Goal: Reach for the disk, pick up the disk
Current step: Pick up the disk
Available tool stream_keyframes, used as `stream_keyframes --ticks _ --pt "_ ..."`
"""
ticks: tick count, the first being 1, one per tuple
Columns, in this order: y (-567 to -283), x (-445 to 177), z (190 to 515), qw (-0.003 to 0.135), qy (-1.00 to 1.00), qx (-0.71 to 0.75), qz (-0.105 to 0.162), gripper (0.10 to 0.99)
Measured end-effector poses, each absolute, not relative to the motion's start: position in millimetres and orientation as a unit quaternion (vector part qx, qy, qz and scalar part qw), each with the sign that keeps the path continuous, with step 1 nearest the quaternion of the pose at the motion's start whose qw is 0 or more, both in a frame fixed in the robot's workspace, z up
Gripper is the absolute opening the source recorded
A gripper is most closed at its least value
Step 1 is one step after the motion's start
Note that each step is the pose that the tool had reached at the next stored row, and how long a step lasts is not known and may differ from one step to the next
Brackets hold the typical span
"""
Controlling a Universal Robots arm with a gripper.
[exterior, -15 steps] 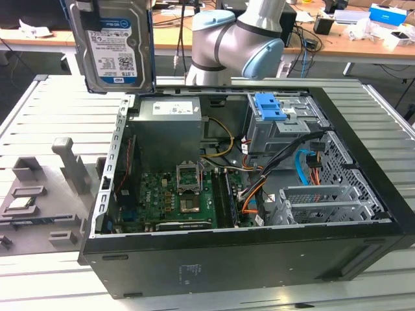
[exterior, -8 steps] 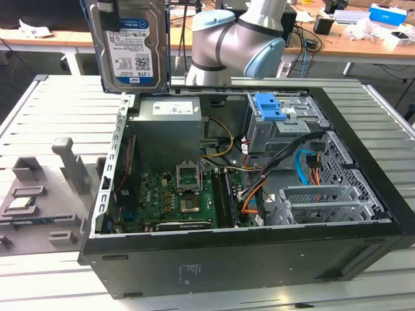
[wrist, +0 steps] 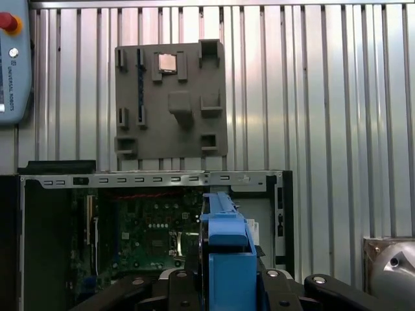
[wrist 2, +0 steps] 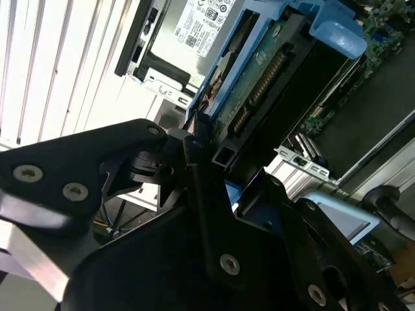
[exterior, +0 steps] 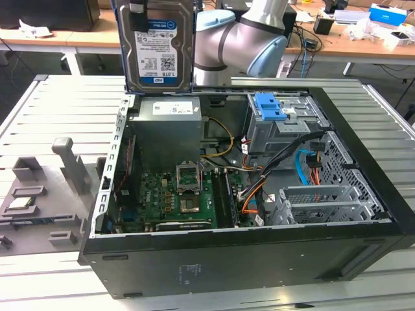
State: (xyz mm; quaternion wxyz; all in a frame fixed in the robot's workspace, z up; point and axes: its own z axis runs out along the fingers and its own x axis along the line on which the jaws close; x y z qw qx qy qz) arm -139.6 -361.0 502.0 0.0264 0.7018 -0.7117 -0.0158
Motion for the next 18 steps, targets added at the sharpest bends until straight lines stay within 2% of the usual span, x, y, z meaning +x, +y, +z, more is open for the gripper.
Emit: stream_keyframes --ticks 18 --pt "-361 -61 502 0.027 -0.712 0.702 -0.017 0.369"
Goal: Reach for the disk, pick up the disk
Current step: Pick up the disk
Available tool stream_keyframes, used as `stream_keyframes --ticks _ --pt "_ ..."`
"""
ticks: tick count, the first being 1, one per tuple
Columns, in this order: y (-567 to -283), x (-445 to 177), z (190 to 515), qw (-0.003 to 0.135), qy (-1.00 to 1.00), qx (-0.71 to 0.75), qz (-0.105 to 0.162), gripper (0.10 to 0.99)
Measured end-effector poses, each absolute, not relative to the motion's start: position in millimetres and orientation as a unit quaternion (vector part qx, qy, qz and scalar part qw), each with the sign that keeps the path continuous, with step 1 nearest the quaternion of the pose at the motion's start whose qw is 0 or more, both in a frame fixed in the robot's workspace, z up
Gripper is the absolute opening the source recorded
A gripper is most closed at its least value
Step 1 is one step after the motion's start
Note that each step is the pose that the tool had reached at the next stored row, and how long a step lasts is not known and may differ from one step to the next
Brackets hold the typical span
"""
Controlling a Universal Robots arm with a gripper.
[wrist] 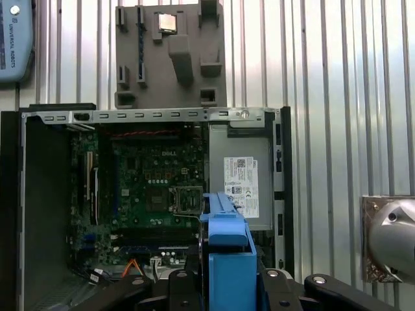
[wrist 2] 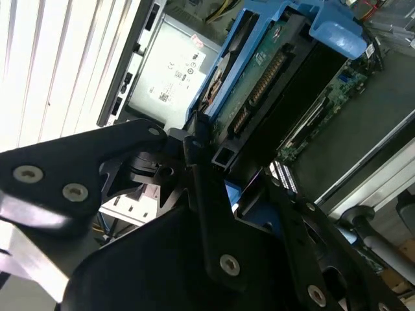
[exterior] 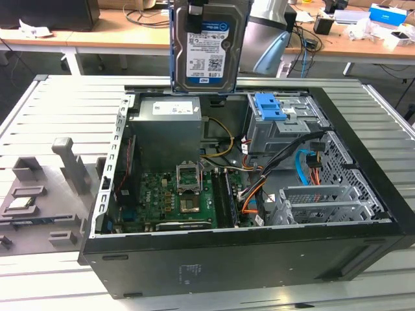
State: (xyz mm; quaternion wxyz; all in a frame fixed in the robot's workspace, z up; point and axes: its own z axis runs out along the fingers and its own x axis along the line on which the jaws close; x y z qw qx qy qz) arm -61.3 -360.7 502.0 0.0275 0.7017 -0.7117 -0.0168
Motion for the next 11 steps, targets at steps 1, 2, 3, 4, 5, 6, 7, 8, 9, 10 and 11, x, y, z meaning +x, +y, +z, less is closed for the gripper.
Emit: stream_keyframes --ticks 1,2,3,4,5,6,7,8,9,10,11 --pt "-361 -58 502 0.028 -0.712 0.702 -0.017 0.369" --pt "-361 -55 502 0.028 -0.712 0.702 -0.017 0.369" --pt "-361 -52 502 0.028 -0.712 0.702 -0.017 0.369" --pt "-361 -49 502 0.028 -0.712 0.702 -0.017 0.369" --pt "-361 -46 502 0.028 -0.712 0.702 -0.017 0.369" --pt "-361 -42 502 0.028 -0.712 0.702 -0.017 0.369" --pt "-361 -40 502 0.028 -0.712 0.702 -0.017 0.369" --pt "-361 -36 502 0.028 -0.712 0.702 -0.017 0.369" --pt "-361 -32 502 0.028 -0.712 0.702 -0.017 0.369" --pt "-361 -28 502 0.028 -0.712 0.702 -0.017 0.369" --pt "-361 -22 502 0.028 -0.712 0.702 -0.017 0.369"
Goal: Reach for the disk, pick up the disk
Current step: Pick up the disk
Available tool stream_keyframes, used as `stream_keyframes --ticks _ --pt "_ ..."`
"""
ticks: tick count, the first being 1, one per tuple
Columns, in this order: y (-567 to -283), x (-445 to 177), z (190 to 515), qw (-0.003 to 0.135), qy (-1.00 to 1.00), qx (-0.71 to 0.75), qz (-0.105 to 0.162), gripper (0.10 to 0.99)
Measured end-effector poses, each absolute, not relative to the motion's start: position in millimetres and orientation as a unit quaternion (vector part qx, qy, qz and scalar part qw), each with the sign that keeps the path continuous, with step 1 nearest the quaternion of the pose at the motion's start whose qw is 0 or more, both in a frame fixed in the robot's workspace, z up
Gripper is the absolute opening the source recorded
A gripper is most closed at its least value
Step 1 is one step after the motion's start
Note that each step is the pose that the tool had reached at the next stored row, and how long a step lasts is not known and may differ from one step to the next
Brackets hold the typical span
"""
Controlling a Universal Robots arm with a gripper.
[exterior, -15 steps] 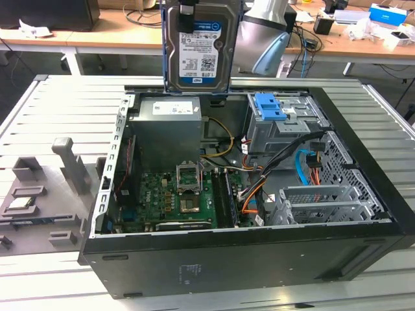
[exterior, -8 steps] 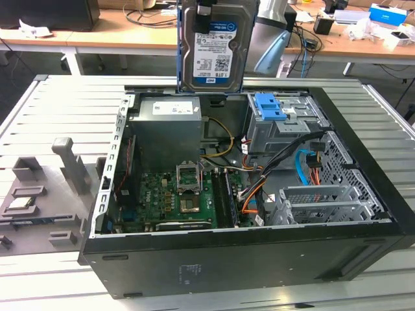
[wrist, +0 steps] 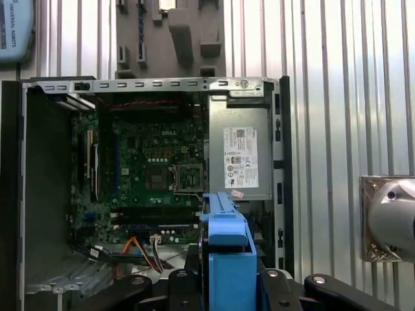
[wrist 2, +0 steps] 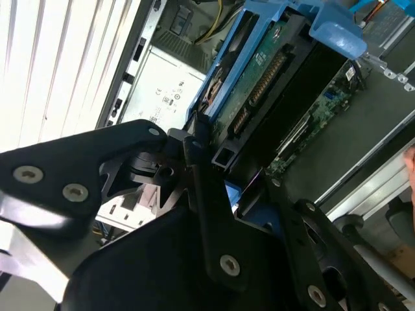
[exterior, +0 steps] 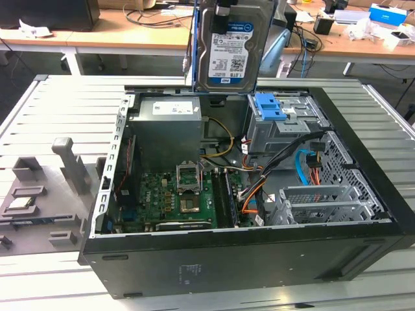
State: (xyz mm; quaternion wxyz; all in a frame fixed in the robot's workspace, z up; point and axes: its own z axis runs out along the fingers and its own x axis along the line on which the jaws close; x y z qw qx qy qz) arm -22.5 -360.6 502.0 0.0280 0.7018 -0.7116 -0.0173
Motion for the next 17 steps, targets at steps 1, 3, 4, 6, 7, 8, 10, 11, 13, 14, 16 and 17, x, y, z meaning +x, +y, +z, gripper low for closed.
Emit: stream_keyframes --ticks 1,3,4,6,7,8,10,11,13,14,16,17 --pt "-361 -15 502 0.028 -0.712 0.702 -0.017 0.369" --pt "-360 -3 502 0.028 -0.712 0.702 -0.018 0.369" --pt "-360 1 502 0.028 -0.712 0.702 -0.018 0.369" --pt "-360 8 502 0.029 -0.712 0.702 -0.018 0.369" --pt "-360 12 502 0.029 -0.712 0.702 -0.018 0.369" --pt "-360 13 502 0.029 -0.712 0.702 -0.018 0.369" --pt "-360 13 502 0.029 -0.712 0.702 -0.018 0.369" --pt "-361 13 502 0.029 -0.712 0.702 -0.018 0.369" --pt "-365 13 502 0.029 -0.712 0.702 -0.018 0.369" --pt "-367 13 502 0.029 -0.712 0.702 -0.018 0.369" --pt "-374 13 502 0.029 -0.712 0.702 -0.018 0.369" --pt "-376 13 502 0.029 -0.712 0.702 -0.018 0.369"
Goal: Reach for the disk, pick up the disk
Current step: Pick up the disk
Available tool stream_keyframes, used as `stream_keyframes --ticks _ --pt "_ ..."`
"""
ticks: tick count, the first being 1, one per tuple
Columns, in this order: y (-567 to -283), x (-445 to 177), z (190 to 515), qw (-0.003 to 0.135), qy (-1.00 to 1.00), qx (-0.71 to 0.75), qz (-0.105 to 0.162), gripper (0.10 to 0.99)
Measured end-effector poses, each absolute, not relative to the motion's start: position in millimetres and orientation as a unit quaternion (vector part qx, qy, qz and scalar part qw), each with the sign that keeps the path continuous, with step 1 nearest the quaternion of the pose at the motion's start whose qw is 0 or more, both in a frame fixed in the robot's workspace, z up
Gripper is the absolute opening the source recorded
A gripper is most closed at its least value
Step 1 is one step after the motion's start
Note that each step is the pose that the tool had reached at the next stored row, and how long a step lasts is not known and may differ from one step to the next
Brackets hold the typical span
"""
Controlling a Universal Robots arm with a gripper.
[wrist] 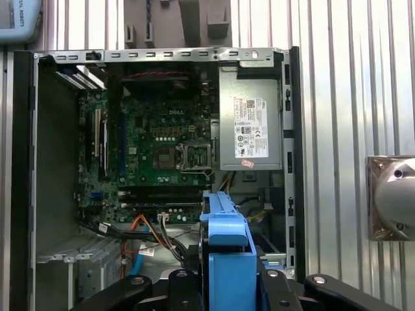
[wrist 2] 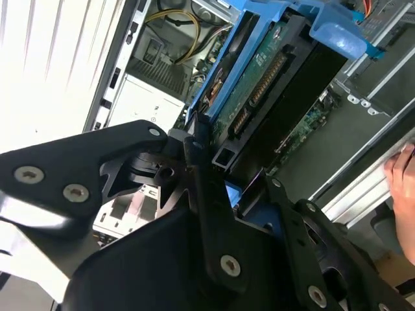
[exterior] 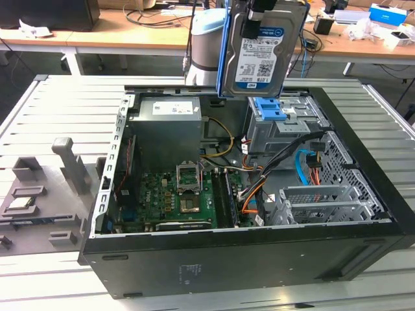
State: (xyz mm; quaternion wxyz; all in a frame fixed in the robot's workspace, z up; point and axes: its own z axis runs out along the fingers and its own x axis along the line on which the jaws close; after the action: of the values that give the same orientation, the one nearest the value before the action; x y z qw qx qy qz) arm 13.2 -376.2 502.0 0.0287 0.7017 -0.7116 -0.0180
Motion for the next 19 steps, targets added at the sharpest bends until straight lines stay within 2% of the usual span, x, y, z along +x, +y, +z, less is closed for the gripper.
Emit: stream_keyframes --ticks 14,19 --pt "-417 13 502 0.029 -0.712 0.702 -0.018 0.369" --pt "-447 13 502 0.029 -0.712 0.702 -0.018 0.369"
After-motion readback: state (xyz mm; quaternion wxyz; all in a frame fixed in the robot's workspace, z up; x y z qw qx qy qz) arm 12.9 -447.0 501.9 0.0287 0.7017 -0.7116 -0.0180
